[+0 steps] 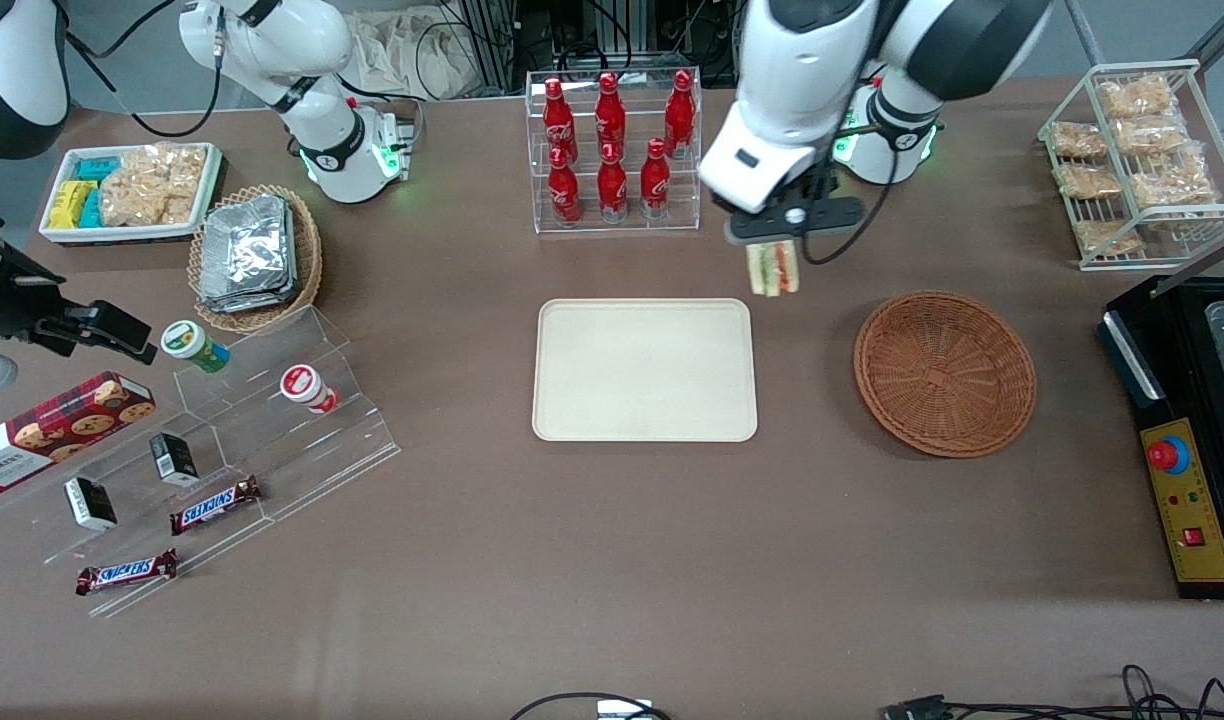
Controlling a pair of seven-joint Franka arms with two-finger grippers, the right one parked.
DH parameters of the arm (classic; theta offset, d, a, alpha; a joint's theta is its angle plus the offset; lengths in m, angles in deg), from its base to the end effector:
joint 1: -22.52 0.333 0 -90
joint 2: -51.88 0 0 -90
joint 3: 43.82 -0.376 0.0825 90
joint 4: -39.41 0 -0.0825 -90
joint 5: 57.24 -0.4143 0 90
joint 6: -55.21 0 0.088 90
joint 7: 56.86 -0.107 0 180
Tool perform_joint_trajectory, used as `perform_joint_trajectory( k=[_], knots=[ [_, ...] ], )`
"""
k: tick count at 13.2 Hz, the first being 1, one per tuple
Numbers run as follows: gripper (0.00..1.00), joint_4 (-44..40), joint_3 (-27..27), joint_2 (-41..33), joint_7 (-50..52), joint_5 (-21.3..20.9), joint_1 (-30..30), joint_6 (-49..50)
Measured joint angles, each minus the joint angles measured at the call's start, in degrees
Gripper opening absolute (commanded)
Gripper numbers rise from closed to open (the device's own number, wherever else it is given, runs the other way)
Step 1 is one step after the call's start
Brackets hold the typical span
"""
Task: Place sandwich from basket to tray
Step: 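Lift the sandwich with the left gripper and carry it over the tray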
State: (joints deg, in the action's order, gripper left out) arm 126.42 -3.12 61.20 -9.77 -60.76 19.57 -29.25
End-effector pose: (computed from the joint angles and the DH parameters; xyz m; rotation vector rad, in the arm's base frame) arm 0.4749 -0.3946 0.6262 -3.0437 -0.0890 0.2285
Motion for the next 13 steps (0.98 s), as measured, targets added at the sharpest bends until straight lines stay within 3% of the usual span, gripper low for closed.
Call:
perform_joint_trajectory(
  k=[5, 10, 13],
  knots=[
    [0.0, 9.0, 0.4, 5.3, 0.3, -2.5, 0.1, -14.7],
    [0.0, 24.2, -0.9, 13.9, 0.8, -12.9, 0.3, -35.8],
    [0.0, 26.8, -2.8, 19.6, 0.9, -17.8, 0.6, -41.5]
  ],
)
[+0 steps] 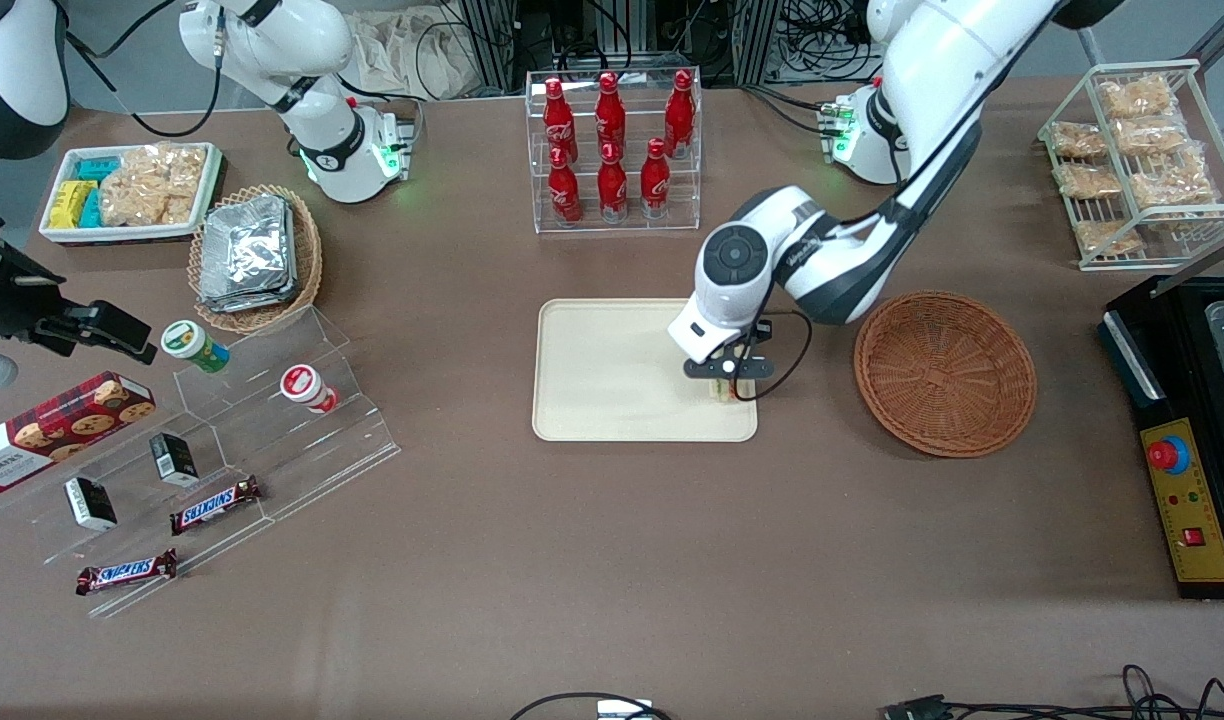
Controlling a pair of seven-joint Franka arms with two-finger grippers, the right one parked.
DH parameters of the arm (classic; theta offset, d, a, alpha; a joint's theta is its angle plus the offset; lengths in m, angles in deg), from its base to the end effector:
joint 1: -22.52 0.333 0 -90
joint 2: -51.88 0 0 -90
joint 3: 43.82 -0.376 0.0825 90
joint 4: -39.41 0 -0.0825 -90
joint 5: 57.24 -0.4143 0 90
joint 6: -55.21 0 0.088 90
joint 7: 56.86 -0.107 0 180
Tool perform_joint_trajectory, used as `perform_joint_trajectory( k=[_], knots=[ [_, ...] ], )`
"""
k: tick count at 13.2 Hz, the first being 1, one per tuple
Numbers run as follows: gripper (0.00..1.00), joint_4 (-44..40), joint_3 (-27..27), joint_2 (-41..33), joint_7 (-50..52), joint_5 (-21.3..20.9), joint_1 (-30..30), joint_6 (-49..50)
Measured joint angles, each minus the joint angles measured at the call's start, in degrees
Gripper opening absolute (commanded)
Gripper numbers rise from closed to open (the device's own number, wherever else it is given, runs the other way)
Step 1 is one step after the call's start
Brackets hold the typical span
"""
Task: Place sandwich from basket to tray
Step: 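Lift the sandwich with the left gripper and carry it over the tray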
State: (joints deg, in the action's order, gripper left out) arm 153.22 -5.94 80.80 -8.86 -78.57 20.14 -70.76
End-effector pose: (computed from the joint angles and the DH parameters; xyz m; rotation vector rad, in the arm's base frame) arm 0.5058 -0.3824 0.2739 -3.0430 0.1155 0.1972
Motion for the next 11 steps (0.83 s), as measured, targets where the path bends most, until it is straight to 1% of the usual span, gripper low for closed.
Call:
perform_joint_trajectory(
  k=[2, 4, 5, 6, 11],
  knots=[
    [0.0, 0.0, -0.6, 2.0, 0.0, -1.1, 0.1, -2.3],
    [0.0, 0.0, -1.0, 3.0, 0.0, -1.2, 0.1, -3.7],
    [0.37, 0.0, -1.0, 3.1, 0.0, -1.2, 0.1, -3.9],
    [0.99, 0.0, -1.0, 3.1, 0.0, -1.2, 0.2, -3.9],
    [1.0, -0.2, -1.1, 3.1, 3.8, -1.2, 0.3, -3.9]
  ],
)
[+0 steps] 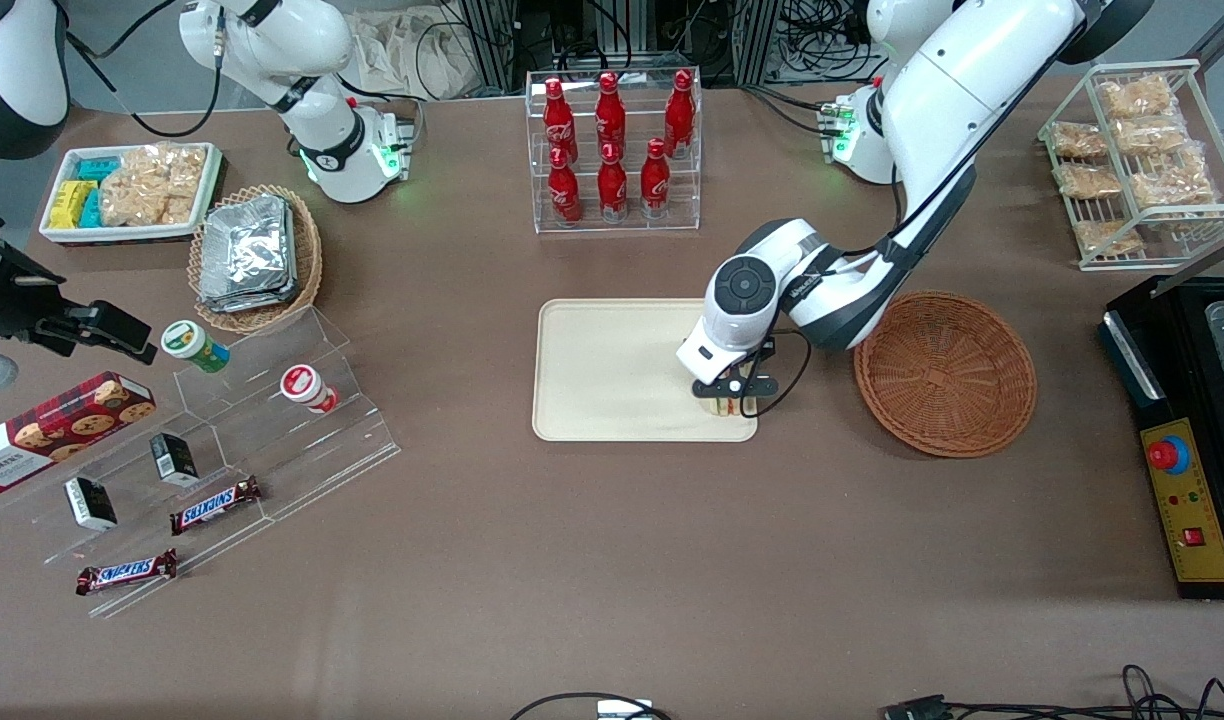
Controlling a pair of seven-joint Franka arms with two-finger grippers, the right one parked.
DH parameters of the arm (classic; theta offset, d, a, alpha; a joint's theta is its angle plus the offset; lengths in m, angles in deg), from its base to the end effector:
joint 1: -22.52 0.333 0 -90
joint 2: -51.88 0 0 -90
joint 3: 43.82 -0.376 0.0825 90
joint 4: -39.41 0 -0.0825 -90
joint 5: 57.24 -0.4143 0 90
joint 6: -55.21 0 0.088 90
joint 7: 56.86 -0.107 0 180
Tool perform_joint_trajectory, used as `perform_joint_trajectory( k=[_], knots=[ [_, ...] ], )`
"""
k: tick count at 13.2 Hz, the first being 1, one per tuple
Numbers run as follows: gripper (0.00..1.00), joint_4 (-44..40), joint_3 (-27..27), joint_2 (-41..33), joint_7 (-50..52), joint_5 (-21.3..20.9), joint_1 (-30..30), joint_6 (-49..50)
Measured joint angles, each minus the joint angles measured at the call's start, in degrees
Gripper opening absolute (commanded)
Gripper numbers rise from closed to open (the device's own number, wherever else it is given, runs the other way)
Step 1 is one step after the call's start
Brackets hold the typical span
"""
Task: Place sandwich from basket to tray
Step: 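Lift the sandwich with the left gripper and carry it over the tray, then lower the sandwich onto the tray and open the left gripper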
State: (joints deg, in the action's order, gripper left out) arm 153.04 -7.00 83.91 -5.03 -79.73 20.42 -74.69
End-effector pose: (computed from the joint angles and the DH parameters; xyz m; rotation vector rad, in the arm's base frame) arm 0.5167 -0.3771 0.2481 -3.0780 0.0006 0.1912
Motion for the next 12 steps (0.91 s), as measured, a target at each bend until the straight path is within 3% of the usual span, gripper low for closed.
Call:
perform_joint_trajectory(
  k=[9, 12],
  knots=[
    [1.0, -1.1, 0.1, -1.2, 1.0, 0.5, 0.1, 0.5],
    [1.0, -7.6, 0.2, -7.9, 0.3, 6.5, 0.4, 12.1]
  ],
)
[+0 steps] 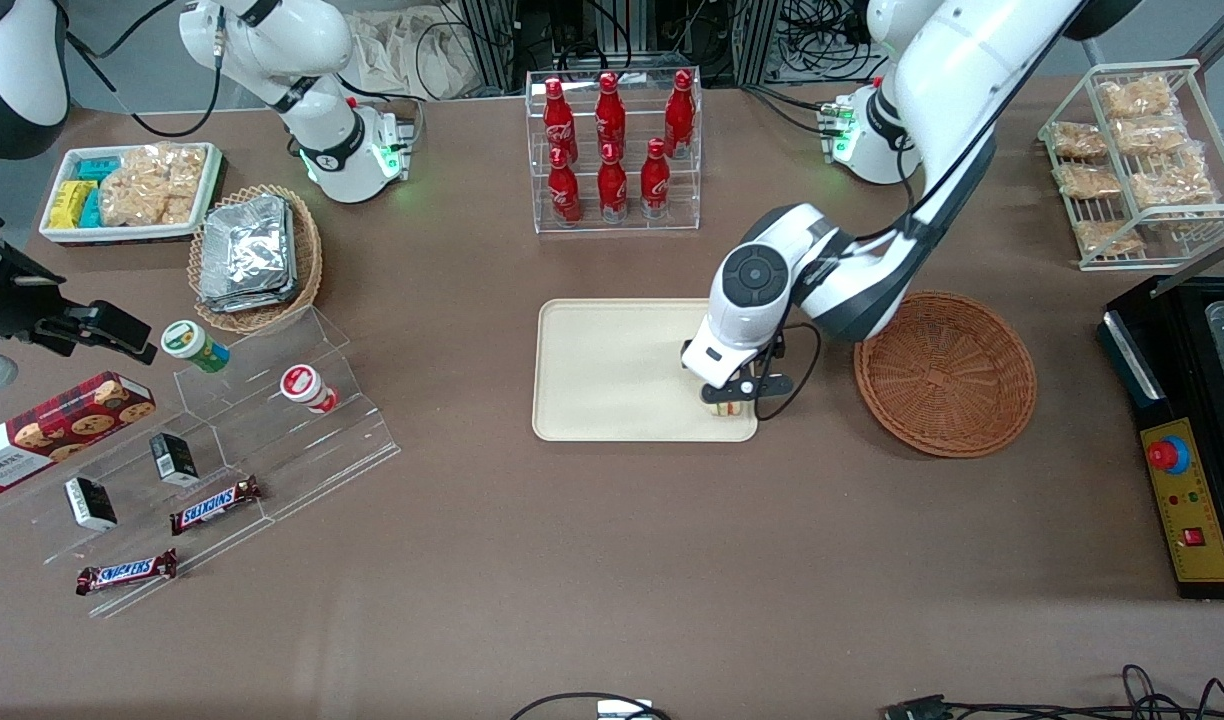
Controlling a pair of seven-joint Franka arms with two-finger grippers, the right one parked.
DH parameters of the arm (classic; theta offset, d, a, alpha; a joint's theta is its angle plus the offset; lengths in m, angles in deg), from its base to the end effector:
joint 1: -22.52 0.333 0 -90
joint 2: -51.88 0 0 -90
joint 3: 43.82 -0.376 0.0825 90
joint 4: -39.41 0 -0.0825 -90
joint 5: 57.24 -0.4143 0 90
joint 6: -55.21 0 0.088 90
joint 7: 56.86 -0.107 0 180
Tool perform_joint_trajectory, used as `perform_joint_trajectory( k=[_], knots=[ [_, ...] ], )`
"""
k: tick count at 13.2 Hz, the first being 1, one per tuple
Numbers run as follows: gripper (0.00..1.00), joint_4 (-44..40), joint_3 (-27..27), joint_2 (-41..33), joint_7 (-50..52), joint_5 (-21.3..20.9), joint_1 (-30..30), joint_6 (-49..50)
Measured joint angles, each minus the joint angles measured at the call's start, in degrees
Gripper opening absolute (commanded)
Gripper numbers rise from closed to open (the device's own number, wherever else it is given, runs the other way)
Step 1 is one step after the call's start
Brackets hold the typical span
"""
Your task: Place sandwich from basket to tray
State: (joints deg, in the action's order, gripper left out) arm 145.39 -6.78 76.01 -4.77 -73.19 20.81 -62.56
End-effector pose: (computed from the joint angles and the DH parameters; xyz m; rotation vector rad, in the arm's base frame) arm 0.5479 -0.3734 0.3637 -3.0597 -0.1747 0.1406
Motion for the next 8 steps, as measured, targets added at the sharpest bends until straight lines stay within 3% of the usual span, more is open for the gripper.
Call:
perform_joint_trajectory(
  k=[2, 4, 6, 8],
  knots=[
    [1.0, -7.4, -0.4, -6.4, -1.6, 2.9, 0.5, 11.2],
    [1.0, -12.0, -4.1, -12.6, -5.7, 5.7, 0.7, 18.2],
    [1.0, -12.3, -11.7, -18.1, -15.1, 10.3, 0.5, 22.1],
    [1.0, -11.9, -22.8, -21.9, -27.2, 13.6, -0.4, 24.7]
  ],
)
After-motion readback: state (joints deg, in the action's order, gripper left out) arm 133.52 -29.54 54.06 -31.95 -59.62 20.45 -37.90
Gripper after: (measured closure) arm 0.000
